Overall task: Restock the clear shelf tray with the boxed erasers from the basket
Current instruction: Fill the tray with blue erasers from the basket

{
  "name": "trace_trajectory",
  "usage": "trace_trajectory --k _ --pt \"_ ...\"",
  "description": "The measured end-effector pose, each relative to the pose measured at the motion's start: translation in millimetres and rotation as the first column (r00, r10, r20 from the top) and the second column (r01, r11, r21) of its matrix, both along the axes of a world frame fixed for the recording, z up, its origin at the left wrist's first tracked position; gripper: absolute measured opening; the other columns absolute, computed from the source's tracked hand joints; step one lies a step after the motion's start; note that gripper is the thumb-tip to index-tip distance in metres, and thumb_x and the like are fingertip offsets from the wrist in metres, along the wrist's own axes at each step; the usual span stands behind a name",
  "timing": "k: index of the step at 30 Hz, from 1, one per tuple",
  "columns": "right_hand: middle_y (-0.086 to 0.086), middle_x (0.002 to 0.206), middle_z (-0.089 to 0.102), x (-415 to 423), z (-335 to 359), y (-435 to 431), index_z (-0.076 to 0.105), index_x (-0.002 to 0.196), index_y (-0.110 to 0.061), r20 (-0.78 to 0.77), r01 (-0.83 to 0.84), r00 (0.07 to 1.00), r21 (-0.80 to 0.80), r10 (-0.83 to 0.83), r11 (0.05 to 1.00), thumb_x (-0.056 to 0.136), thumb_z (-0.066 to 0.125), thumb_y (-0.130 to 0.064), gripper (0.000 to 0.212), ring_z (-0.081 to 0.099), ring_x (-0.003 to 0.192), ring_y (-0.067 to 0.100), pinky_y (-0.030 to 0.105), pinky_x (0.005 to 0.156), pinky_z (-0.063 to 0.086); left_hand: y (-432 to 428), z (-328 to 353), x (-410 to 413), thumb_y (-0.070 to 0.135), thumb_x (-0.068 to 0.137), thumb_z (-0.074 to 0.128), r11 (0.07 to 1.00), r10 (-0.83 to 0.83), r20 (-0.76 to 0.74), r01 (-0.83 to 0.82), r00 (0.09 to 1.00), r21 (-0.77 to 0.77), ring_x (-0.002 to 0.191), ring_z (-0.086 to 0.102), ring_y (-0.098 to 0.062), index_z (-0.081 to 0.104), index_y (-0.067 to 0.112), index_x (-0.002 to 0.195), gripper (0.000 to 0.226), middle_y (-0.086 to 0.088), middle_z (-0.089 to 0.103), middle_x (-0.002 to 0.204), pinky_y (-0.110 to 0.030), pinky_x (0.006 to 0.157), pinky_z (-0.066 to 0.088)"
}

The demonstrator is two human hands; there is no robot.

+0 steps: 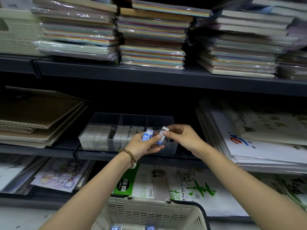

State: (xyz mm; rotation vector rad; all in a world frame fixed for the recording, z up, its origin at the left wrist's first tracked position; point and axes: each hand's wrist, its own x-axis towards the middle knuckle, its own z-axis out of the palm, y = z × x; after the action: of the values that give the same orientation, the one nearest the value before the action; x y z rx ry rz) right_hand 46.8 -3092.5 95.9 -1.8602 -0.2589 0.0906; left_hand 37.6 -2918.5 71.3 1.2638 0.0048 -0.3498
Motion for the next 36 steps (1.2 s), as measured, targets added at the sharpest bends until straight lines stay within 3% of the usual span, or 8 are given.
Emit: trace_trajectory --k 4,8,12,18,25,29,32,36 --pt "0.0 0.087 0.069 -7 8 -5 0.063 0.096 -0.012 -0.109 0.064 0.993 0.253 -0.037 0.965 0.091 0.058 -0.014 0.008 0.066 0.074 0.006 0.014 0.062 0.051 4 4 0 0.019 0.096 0.048 0.992 0.08 -0.047 -0.085 0.996 -0.096 0.08 0.072 -0.023 0.054 0.002 0.106 0.022 -0.011 0.069 0.099 -0.025 0.063 0.058" --pt "0.002 0.088 0.07 -16 11 -7 0.065 0.099 -0.012 -0.171 0.002 0.984 0.296 0.051 0.955 0.091 0.057 -0.017 0.012 0.067 0.075 0.007 0.018 0.063 0.053 11 6 0 0.026 0.09 0.057 0.987 0.133 -0.064 -0.138 0.989 -0.076 0.091 0.065 -0.021 0.057 0.002 0.106 0.029 -0.014 0.063 0.105 -0.029 0.067 0.059" --pt "0.004 0.09 0.071 -26 6 -2 0.066 0.099 -0.012 -0.21 0.009 0.976 0.334 0.065 0.943 0.091 0.059 -0.019 0.014 0.066 0.076 0.01 0.019 0.064 0.053 7 10 -2 0.032 0.085 0.062 0.975 0.191 -0.094 -0.199 0.977 -0.096 0.081 0.066 -0.02 0.06 0.008 0.103 0.031 -0.013 0.067 0.093 -0.034 0.075 0.058" --pt "0.004 0.091 0.071 -35 1 3 0.063 0.1 -0.008 -0.266 0.113 0.964 0.508 0.03 0.854 0.09 0.057 -0.011 0.012 0.069 0.076 0.012 0.02 0.067 0.055 3 7 -9 0.033 0.085 0.064 0.964 0.252 -0.071 -0.257 0.965 -0.074 0.079 0.07 -0.015 0.062 0.009 0.1 0.028 -0.013 0.068 0.098 -0.02 0.058 0.055" --pt "0.008 0.094 0.07 -43 -6 16 0.06 0.092 -0.007 -0.261 0.101 0.964 0.547 0.055 0.831 0.089 0.059 -0.008 0.004 0.069 0.084 0.016 0.021 0.069 0.055 -6 6 -12 0.042 0.088 0.058 0.945 0.314 -0.046 -0.308 0.948 0.108 0.042 0.053 0.002 0.059 0.018 0.1 0.027 0.009 0.066 0.064 -0.013 0.036 0.037" --pt "0.007 0.091 0.072 -39 -13 18 0.06 0.089 -0.008 -0.245 0.195 0.968 0.593 -0.056 0.782 0.087 0.061 -0.008 0.002 0.07 0.083 0.014 0.02 0.068 0.056 -6 4 -14 0.039 0.088 0.059 0.964 0.243 -0.029 -0.238 0.97 0.116 0.051 0.059 0.002 0.058 0.019 0.094 0.02 0.006 0.068 0.078 -0.013 0.036 0.036" --pt "0.005 0.087 0.074 -34 -15 13 0.059 0.09 -0.009 -0.244 0.209 0.967 0.581 -0.076 0.787 0.087 0.062 -0.01 0.004 0.07 0.083 0.014 0.02 0.067 0.055 -1 1 -15 0.037 0.089 0.058 0.986 0.133 0.0 -0.132 0.991 0.1 0.047 0.054 0.0 0.057 0.02 0.085 0.018 0.01 0.067 0.069 -0.013 0.034 0.034" --pt "0.005 0.086 0.071 -24 -12 2 0.055 0.093 -0.01 -0.201 0.196 0.973 0.488 -0.11 0.851 0.086 0.062 -0.006 0.01 0.069 0.078 0.013 0.023 0.068 0.058 6 -1 -12 0.037 0.092 0.054 0.985 0.011 -0.004 -0.01 1.0 0.171 0.044 0.042 -0.001 0.062 0.02 0.097 0.02 0.012 0.07 0.072 -0.012 0.035 0.032"
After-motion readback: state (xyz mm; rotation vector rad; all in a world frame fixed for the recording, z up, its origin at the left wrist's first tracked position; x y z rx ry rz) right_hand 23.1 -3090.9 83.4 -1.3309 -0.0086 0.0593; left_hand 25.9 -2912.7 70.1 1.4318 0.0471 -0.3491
